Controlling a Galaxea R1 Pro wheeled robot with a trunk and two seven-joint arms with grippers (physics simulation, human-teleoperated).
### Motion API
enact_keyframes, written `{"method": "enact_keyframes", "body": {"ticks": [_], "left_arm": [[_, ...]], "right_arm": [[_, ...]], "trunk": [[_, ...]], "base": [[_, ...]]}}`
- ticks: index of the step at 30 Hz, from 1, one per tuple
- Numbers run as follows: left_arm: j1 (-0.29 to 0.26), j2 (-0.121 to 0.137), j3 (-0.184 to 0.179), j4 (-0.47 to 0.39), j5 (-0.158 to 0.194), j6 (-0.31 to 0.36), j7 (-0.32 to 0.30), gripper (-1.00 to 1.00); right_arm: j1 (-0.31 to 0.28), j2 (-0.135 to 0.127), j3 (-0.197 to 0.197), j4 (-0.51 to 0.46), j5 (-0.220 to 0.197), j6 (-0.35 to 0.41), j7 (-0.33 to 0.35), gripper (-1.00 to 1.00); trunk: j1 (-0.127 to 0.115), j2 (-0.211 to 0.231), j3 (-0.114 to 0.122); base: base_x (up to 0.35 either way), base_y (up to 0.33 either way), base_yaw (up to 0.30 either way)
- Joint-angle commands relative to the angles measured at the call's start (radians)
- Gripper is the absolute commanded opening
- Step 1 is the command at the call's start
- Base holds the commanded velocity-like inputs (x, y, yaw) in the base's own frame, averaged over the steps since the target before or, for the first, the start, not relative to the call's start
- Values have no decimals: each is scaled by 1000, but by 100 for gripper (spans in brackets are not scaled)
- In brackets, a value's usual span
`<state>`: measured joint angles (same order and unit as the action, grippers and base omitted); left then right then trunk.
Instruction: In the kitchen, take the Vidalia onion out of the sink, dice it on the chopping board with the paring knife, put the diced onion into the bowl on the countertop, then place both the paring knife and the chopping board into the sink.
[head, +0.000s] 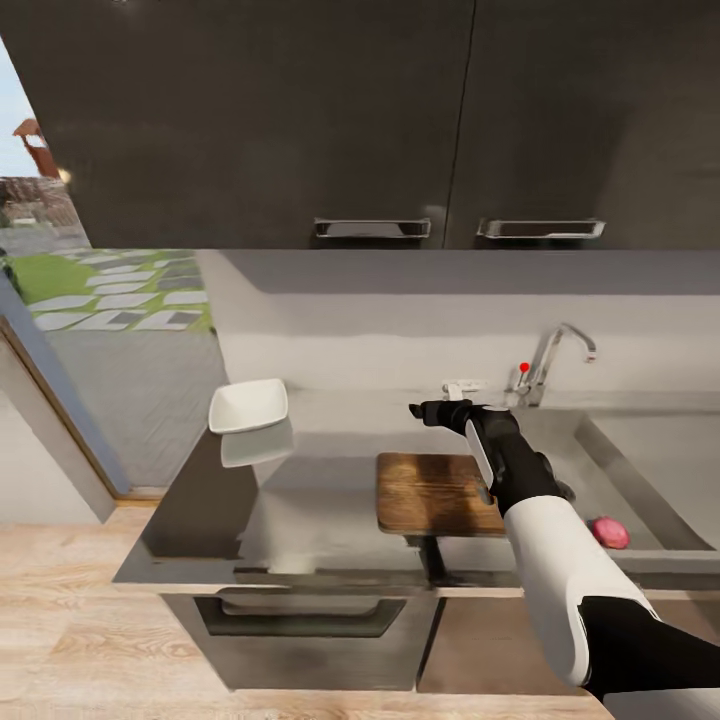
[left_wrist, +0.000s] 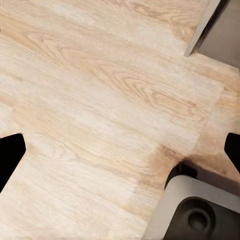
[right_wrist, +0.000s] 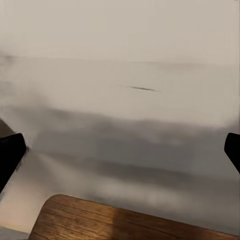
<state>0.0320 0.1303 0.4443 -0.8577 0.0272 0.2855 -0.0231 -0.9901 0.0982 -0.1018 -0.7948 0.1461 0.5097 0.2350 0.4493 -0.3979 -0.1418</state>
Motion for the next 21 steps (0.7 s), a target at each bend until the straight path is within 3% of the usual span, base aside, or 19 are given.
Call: {"method": "enact_keyframes", "body": {"ticks": [1,4,9,13,15,21], "left_arm": [[0,-2,2,-4,2,18,-2,100],[0,-8,2,-15,2,61,-3,100],[0,-23,-2,-80,3,69,-7,100],[0,-57,-3,-265,3,26,-13,100],[0,-43,-4,-305,4,-4,-15,100],[-1,-41,-28,-322,4,-20,-17,100]], "right_arm": [[-1,2,-6,-1,10,4,9,100],[-1,2,-6,-1,10,4,9,100],[-1,2,-6,-1,10,4,9,100],[-1,2,-5,-1,10,5,9,100],[-1,2,-5,-1,10,4,9,100],[-1,2,-5,-1,10,4,9,100]], "trunk": [[1,-2,-2],[1,-2,-2],[1,-2,-2],[1,-2,-2],[1,-2,-2],[1,-2,-2]], "base": [[0,0,240],[0,0,238],[0,0,225],[0,0,220],[0,0,219],[0,0,219]]}}
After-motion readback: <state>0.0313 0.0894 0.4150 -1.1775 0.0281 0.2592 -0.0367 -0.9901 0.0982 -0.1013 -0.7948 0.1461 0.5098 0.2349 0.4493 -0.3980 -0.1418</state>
